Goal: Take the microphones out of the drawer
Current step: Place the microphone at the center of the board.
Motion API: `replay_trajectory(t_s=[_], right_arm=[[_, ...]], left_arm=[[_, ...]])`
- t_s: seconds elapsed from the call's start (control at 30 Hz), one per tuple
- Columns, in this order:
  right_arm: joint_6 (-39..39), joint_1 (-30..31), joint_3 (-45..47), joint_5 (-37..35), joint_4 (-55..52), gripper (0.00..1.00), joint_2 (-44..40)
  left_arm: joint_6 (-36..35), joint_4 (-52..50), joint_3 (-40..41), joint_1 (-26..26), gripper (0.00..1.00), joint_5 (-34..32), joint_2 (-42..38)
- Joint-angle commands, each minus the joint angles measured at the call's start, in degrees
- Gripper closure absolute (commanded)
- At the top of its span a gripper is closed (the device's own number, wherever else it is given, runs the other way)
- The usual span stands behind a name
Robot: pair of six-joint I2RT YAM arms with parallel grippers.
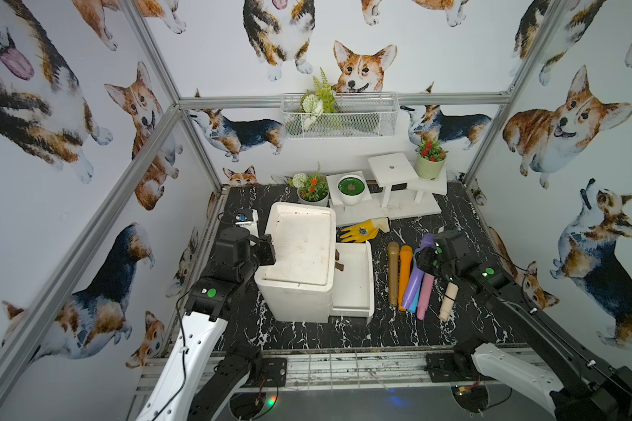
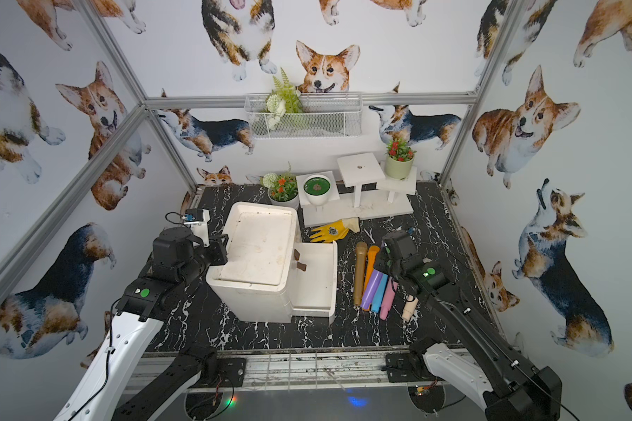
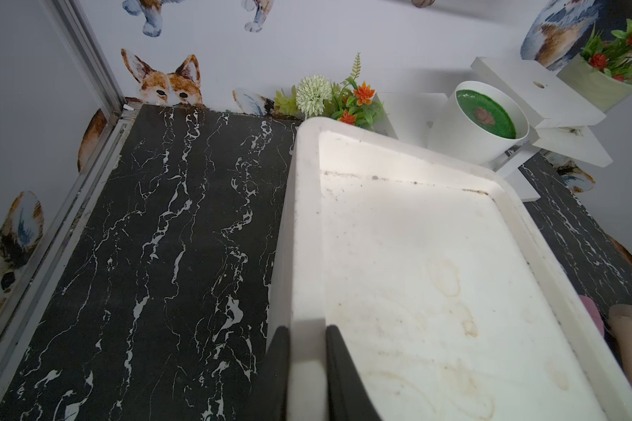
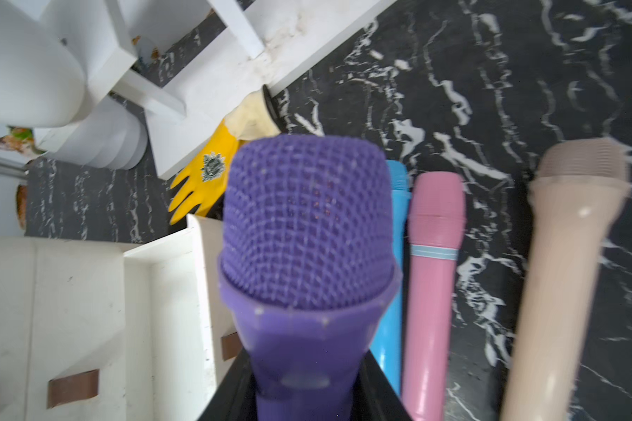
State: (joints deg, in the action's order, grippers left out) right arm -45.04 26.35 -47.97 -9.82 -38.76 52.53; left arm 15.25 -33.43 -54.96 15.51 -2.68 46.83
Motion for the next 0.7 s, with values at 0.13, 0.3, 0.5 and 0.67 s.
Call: replay_trajectory(t_s=[0.13,0.3,0.5,0.67], right_arm=[[8.1,-12.7,1.0,1.5,-9.7,0.79,-3.7],[11.5,-15.6,-1.4,-7.4,-15.4,0.79,-1.7],[14.5,-18.4,-2.0,-12.4,-16.7,0.76,2.5],[15.3,-22.1,-1.4,-11.5,-14.7,0.75,6.6]], left_arm=[[1.3,-9.8,0.5,0.0,0.98,3.5,1.0],[1.1,-10.1,0.6,0.0,0.98,3.4,0.7],[1.3,-10.0,0.7,0.0,0.97,3.5,0.6],[1.2,-10.3,1.0,0.0,0.97,3.3,0.0]])
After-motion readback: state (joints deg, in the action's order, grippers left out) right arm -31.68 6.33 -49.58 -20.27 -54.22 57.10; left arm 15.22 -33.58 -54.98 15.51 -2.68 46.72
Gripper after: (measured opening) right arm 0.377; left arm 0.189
